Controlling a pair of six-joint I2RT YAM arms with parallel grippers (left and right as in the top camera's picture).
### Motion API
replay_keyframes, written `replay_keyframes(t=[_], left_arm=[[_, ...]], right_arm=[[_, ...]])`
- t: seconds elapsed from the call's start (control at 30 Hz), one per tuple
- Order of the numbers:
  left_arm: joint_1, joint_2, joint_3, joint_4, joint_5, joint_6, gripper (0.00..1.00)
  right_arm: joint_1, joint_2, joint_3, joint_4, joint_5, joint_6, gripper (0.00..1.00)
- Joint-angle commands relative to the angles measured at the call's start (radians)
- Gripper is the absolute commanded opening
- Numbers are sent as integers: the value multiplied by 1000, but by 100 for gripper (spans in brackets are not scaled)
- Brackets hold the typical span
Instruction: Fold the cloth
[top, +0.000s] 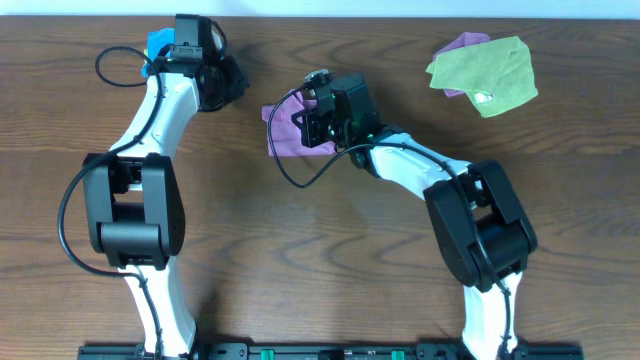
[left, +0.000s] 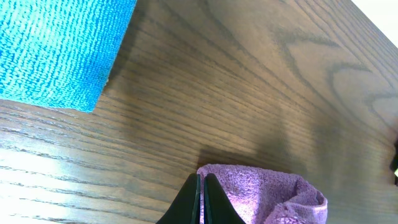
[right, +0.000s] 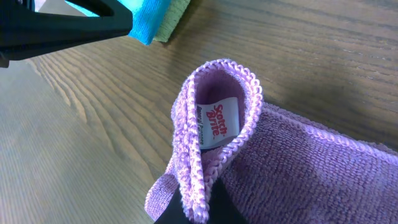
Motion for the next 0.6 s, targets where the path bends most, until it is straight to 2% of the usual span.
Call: replay_keyframes(t=[0.0, 0.37, 0.4, 0.47, 0.57], left_arm=[[2, -2, 20, -5, -10, 21, 6], [2, -2, 20, -5, -10, 21, 6], [2, -2, 20, -5, -10, 21, 6], [2, -2, 20, -5, -10, 21, 6], [2, -3, 20, -4, -11, 21, 6]], right_arm=[[10, 27, 35, -1, 14, -18, 1], [16, 58, 82, -26, 2, -18, 4], [16, 58, 83, -26, -14, -18, 6], [18, 58, 83, -26, -47, -18, 23], [23, 58, 84, -30, -62, -18, 37]])
